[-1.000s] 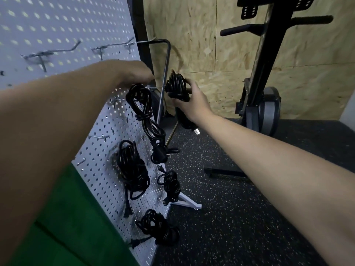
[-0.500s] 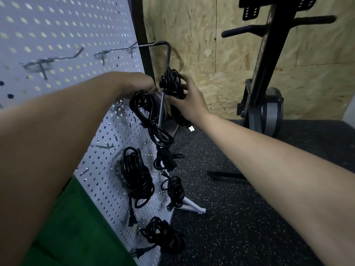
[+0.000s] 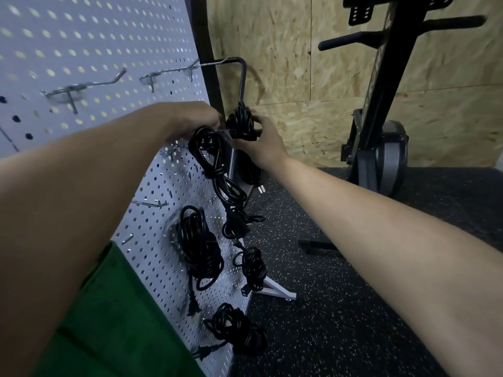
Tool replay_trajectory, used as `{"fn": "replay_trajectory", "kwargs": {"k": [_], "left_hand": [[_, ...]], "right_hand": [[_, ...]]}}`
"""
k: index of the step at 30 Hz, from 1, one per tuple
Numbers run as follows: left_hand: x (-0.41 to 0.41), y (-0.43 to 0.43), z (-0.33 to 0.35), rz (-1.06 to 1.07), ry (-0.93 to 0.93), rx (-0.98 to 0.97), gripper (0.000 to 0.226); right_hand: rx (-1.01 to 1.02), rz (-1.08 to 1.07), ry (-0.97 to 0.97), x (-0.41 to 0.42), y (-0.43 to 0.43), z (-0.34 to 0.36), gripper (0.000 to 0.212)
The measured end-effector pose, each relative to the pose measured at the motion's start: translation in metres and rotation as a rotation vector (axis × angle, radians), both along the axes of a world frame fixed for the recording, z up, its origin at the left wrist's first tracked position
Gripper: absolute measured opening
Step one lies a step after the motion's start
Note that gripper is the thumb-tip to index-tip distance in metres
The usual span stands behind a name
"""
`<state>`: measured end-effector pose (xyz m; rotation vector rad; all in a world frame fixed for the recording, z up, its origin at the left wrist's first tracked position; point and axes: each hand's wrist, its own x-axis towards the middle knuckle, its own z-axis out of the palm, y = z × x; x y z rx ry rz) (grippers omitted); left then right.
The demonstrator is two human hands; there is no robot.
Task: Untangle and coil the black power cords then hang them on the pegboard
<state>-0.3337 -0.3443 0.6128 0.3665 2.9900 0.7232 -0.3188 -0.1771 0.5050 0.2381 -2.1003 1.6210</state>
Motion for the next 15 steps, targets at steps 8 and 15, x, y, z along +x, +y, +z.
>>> {"fn": "replay_trajectory", "kwargs": {"k": [8, 15], "left_hand": [[-0.004, 0.003, 0.0, -0.049, 0.013, -0.113, 0.083], [0.021, 0.01, 0.006, -0.018, 0.027, -0.146, 0.044]], "right_hand": [[-0.146, -0.012, -0.005, -0.005, -0.007, -0.005, 0.082], [-0.176, -0.023, 0.032, -0.009, -0.018, 0.0, 0.078]]}}
